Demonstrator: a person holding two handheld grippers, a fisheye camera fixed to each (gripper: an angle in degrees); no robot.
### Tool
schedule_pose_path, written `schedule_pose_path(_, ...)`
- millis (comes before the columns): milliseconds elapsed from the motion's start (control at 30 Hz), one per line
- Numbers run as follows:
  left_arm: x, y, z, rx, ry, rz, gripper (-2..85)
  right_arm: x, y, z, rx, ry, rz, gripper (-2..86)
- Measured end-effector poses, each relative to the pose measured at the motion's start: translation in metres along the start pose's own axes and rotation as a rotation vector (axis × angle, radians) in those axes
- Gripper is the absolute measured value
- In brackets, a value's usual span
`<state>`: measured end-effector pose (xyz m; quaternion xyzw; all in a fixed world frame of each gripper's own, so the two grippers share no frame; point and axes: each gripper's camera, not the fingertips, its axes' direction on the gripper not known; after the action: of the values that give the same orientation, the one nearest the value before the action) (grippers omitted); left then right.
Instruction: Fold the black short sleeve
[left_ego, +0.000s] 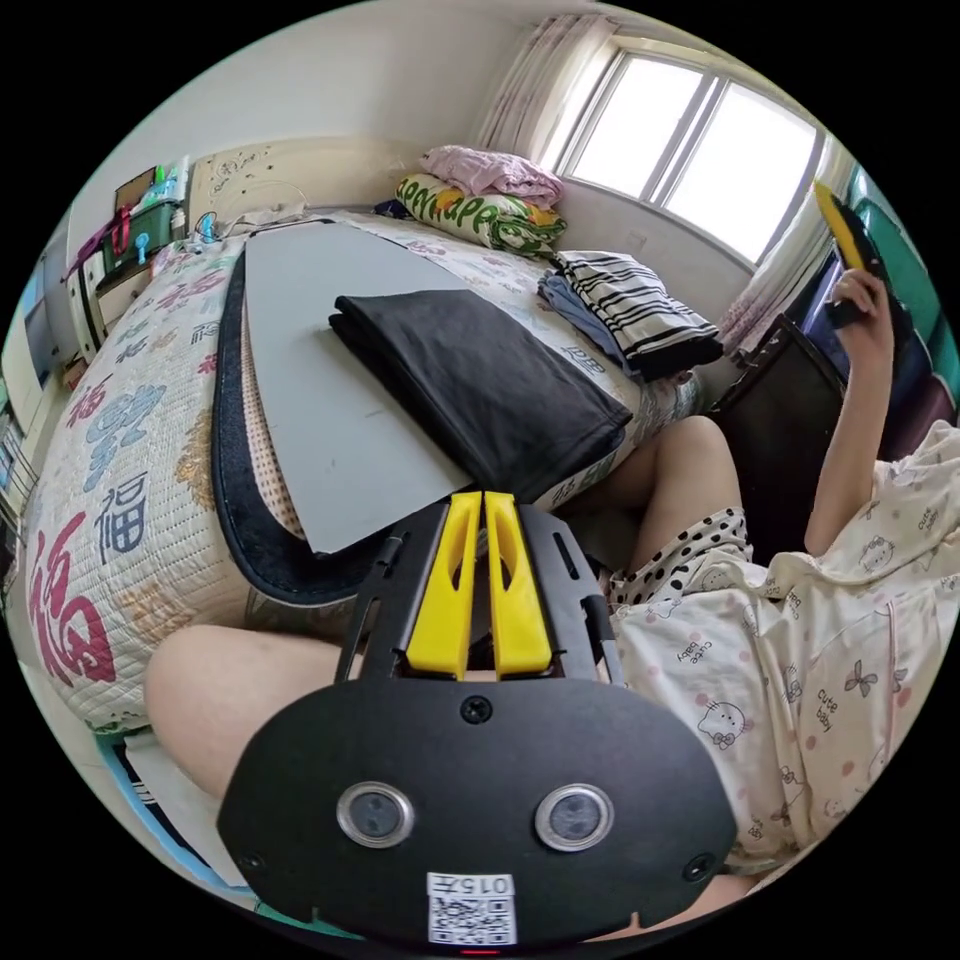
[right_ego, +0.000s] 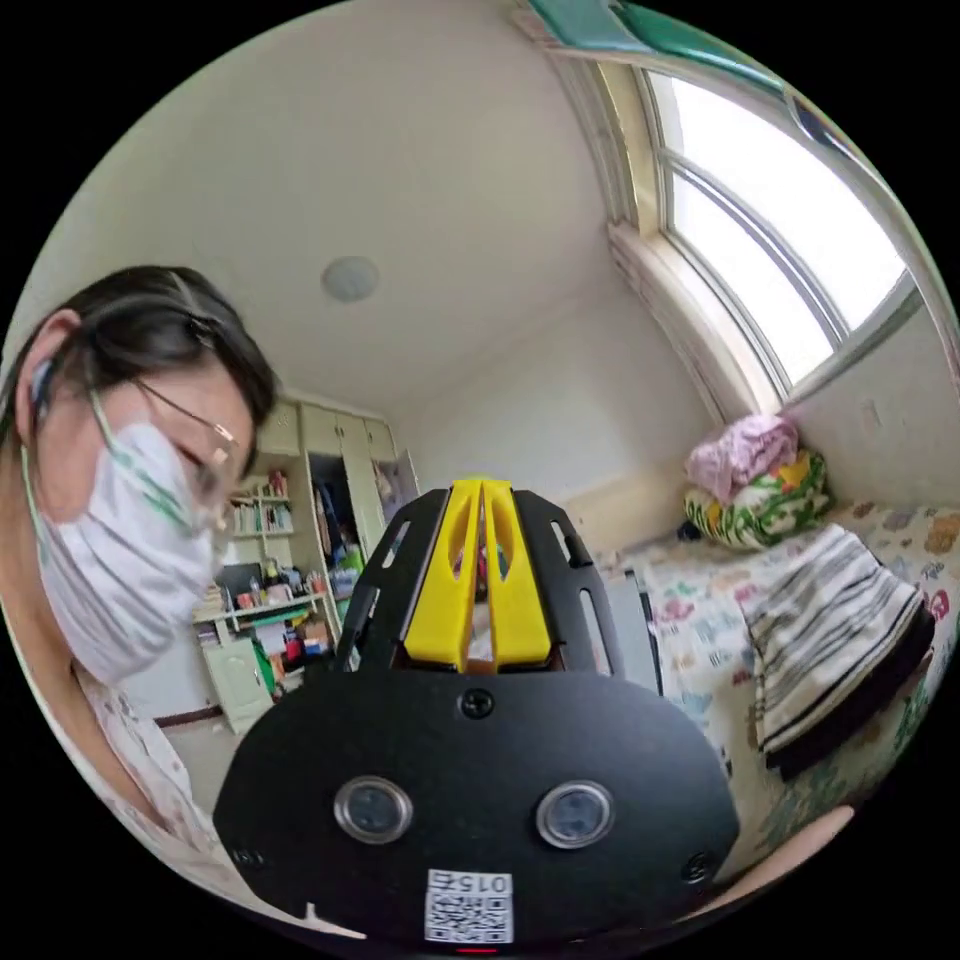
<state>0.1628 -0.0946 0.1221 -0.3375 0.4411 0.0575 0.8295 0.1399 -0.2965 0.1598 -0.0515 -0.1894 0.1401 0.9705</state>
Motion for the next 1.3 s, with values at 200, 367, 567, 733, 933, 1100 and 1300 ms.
schedule_pose_path(200, -0.028, 0.030, 0.017, 0.020, 0.012, -0.025, -0.5, -0.099, -0.024, -0.051, 0.271, -0.101, -0.010, -0.6)
schedule_pose_path(367, -0.050, 0.050, 0.034, 0.004, 0.022, -0.027, -0.6, -0.128, -0.026, -0.038, 0.261, -0.191, 0.073, -0.6)
schedule_pose_path(567, -0.089, 0.076, 0.041, 0.044, 0.058, -0.058, -0.5, -0.155, -0.019, 0.003, 0.223, -0.291, 0.121, -0.5)
schedule_pose_path(733, -0.131, 0.088, 0.039, 0.110, 0.109, -0.082, 0.4, -0.157, 0.006, 0.061, 0.097, -0.271, 0.053, -0.1)
schedule_pose_path(933, -0.193, 0.048, 0.038, 0.181, 0.155, -0.071, 4.5, -0.054, 0.112, 0.229, -0.459, -0.176, 0.193, 7.1)
schedule_pose_path(1100, -0.270, -0.013, 0.063, 0.183, 0.123, -0.150, 8.9, 0.032, 0.258, 0.383, -0.956, 0.059, 0.187, 9.9)
schedule_pose_path(1300, -0.355, -0.093, 0.105, 0.194, 0.095, -0.276, 13.7, 0.106, 0.382, 0.510, -1.223, 0.203, 0.262, 12.7)
